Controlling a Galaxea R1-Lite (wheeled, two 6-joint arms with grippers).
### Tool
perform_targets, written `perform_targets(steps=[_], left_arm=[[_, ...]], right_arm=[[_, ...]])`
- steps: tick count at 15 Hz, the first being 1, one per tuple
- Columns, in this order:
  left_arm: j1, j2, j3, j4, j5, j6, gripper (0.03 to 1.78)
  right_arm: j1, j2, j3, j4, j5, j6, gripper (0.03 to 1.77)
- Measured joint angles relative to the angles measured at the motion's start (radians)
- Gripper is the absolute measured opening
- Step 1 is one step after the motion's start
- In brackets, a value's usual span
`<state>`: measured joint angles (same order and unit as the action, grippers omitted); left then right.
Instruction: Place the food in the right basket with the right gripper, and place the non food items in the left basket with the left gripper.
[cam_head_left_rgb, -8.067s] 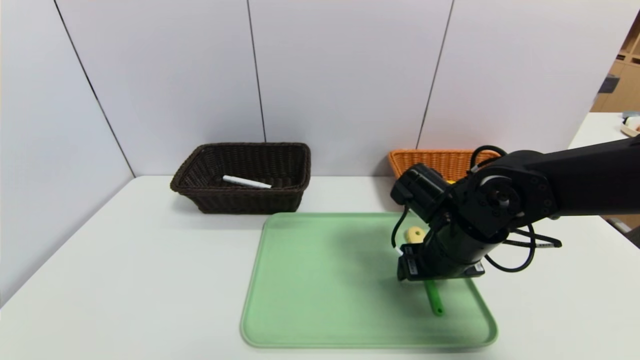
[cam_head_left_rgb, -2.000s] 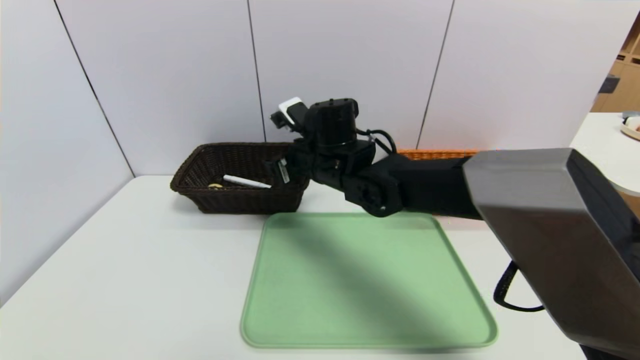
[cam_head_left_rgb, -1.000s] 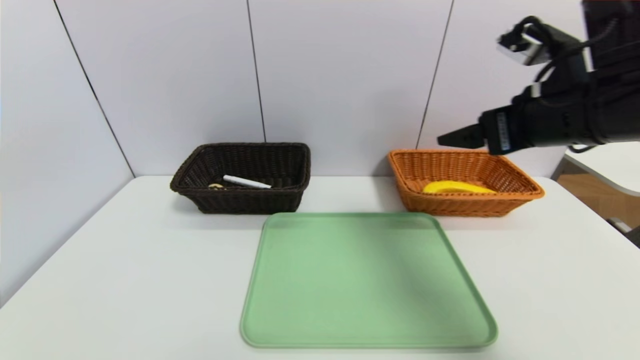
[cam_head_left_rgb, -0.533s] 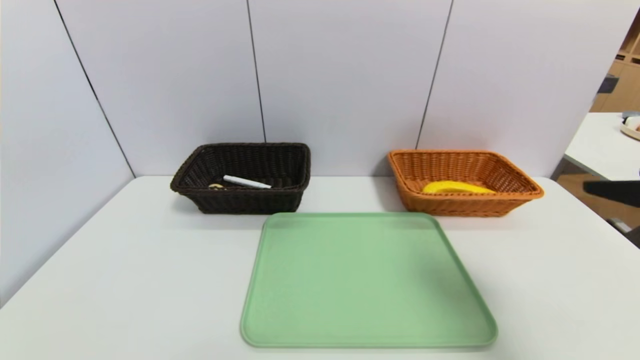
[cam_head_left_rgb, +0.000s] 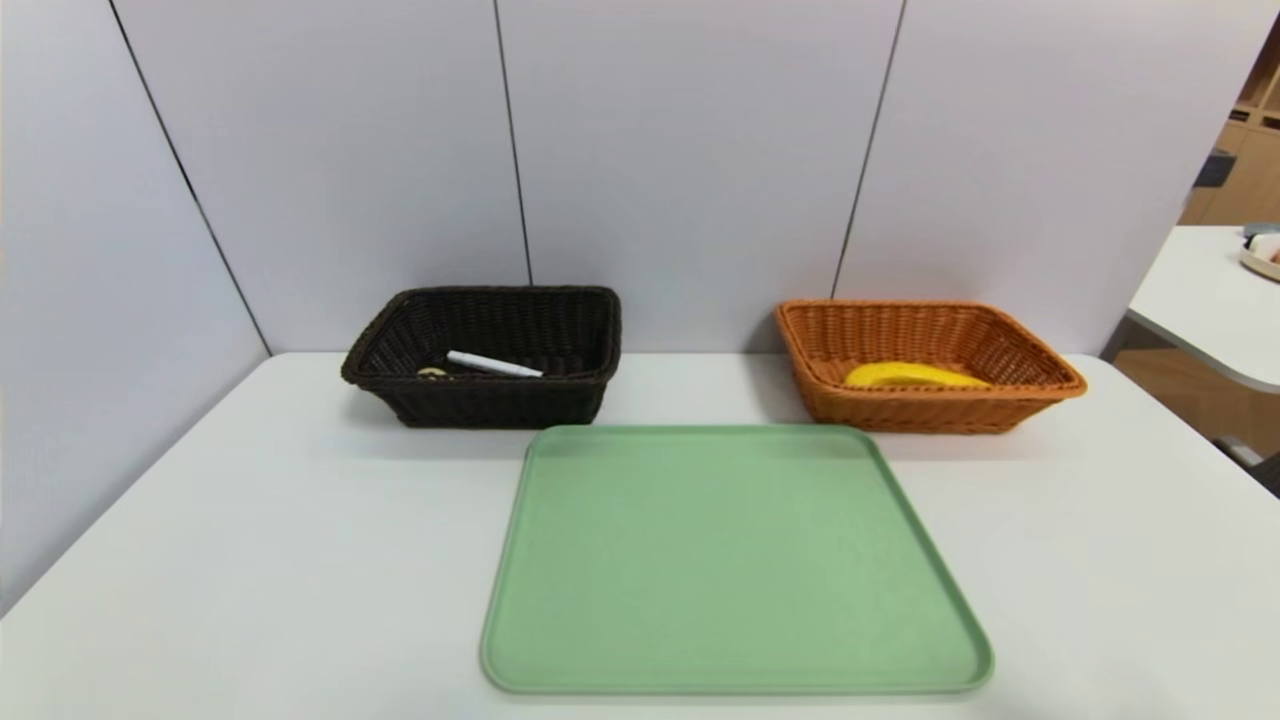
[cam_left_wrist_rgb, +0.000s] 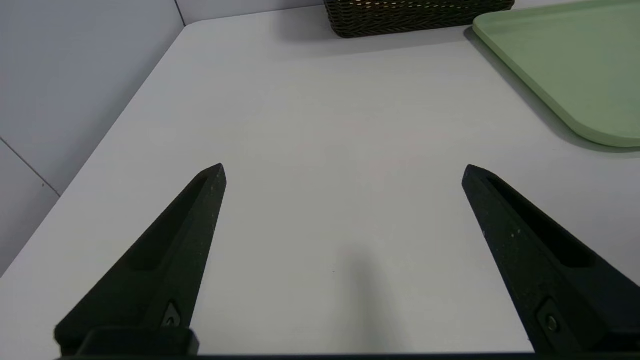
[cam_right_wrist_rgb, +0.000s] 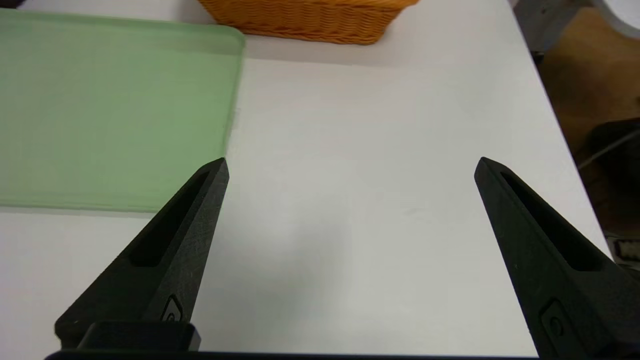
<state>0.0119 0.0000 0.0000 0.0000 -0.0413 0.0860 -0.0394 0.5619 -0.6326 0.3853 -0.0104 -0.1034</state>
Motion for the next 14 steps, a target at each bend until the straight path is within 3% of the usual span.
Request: perform_targets(steps=[3,7,11,14], left_arm=[[0.000,0.000,0.000,0.000,0.000,0.000,1.69],[0.000,0.000,0.000,0.000,0.000,0.000,1.69],[0.000,0.000,0.000,0.000,0.000,0.000,1.69],[0.000,0.000,0.000,0.000,0.000,0.000,1.69]], right_arm=[[-0.001,-0.173,0.157,-0.067,-0.082,-0.008,1.69],[0.002,-0.300,0.350,-0.215,-0.094,-0.021,1.69],[0.019,-0.381,0.563,-0.450,-0.080,-0.048,1.69],[0.029,-0.490,0.615,-0.451,0.008,-0.063,1.69]])
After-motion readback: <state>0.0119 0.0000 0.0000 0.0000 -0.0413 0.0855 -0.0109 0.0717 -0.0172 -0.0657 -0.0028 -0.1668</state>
